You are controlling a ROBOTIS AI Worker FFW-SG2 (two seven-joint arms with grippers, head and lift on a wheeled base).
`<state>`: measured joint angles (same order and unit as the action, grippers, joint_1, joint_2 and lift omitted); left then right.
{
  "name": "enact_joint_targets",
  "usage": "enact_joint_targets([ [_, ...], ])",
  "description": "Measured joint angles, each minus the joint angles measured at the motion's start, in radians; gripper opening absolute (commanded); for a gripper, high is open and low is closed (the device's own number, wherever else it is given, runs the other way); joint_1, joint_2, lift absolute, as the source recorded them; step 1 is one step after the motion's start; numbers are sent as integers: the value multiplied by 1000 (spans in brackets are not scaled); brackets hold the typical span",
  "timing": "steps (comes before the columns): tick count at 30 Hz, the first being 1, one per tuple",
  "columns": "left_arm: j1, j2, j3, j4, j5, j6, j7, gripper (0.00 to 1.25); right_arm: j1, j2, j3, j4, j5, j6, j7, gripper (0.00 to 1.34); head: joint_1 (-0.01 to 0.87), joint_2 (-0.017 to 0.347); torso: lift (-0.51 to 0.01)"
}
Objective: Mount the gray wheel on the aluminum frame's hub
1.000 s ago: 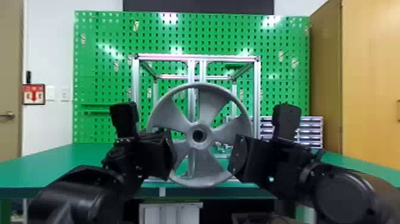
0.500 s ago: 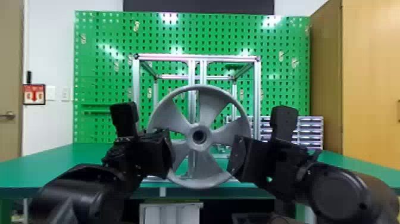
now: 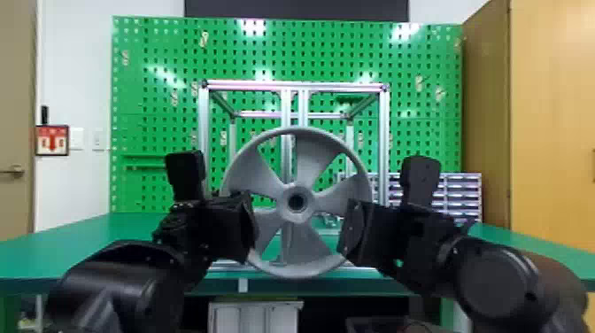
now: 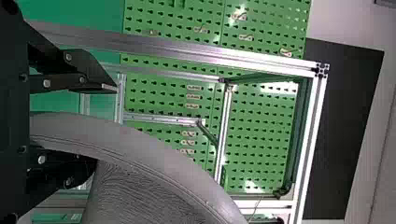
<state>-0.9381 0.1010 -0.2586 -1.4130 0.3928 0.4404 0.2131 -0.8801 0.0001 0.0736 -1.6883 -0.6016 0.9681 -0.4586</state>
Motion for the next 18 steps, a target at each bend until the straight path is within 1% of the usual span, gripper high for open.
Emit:
enact_joint_targets([
  [18,-50,-12,-8,105,-2,-49,-14,416,-28,0,0,64,16,-22,0,181,-5,6,-499],
])
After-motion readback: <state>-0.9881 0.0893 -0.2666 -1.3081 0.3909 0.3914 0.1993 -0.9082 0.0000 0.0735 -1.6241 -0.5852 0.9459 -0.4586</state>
